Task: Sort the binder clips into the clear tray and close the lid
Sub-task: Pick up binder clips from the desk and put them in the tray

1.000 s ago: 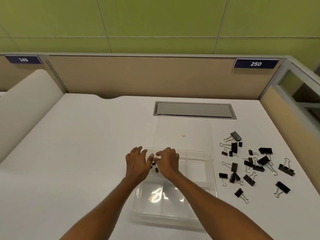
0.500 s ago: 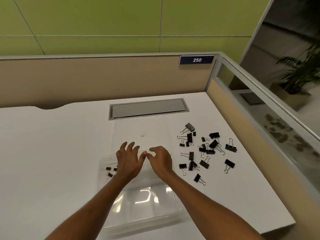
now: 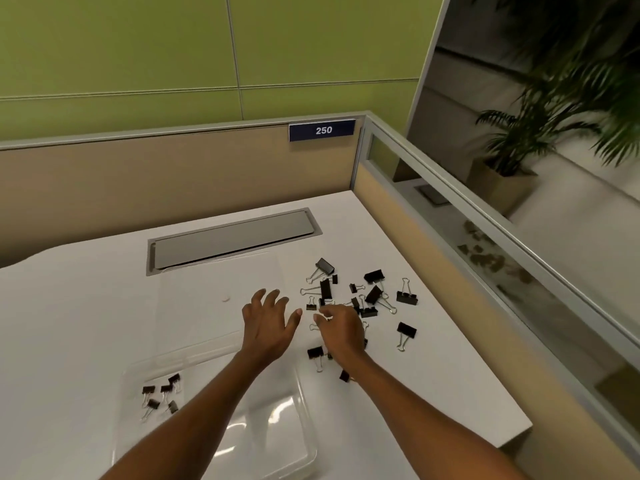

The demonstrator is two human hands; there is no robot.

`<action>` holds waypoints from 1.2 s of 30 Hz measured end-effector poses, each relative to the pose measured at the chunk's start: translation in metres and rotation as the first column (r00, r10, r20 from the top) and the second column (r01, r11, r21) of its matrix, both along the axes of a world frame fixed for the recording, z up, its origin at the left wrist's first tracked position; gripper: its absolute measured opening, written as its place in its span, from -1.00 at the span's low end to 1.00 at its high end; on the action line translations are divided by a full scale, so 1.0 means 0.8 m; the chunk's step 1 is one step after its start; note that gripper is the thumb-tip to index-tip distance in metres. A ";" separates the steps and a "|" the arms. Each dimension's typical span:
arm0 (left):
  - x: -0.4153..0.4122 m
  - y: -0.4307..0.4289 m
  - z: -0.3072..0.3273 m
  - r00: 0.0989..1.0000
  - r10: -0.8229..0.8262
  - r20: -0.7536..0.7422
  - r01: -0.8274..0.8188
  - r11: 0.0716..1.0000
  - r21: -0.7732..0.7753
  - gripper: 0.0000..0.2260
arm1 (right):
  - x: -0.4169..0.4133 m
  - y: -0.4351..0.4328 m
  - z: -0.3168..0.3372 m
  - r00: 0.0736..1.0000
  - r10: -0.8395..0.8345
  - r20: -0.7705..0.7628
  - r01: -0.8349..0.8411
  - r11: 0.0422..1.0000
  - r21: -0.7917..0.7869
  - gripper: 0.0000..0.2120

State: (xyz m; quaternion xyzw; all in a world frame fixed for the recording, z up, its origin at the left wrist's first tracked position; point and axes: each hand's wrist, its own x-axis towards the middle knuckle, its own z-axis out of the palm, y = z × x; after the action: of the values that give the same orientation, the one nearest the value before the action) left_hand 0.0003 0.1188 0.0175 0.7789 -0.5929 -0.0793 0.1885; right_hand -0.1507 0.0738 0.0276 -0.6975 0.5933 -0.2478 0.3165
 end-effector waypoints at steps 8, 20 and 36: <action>-0.027 -0.056 -0.010 0.997 -0.071 0.022 0.070 0.997 0.035 -0.44 | -0.045 -0.053 -0.013 0.994 -0.089 -0.070 0.090 0.996 0.012 -0.78; -0.036 -0.111 -0.037 0.994 -0.108 0.037 0.103 0.989 0.101 -0.62 | -0.073 -0.127 -0.038 0.981 -0.105 -0.163 0.108 0.994 0.010 -0.81; -0.038 -0.145 -0.056 0.972 -0.186 0.143 0.153 0.965 0.213 -0.66 | -0.071 -0.178 -0.074 0.943 0.180 -0.280 -0.167 0.983 0.070 -0.72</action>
State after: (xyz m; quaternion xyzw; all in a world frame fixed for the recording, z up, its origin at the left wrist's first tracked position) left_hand -0.0299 0.0028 -0.0273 0.7440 -0.6598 -0.0911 0.0530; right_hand -0.2077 -0.0683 -0.0318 -0.7682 0.5743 -0.1023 0.2640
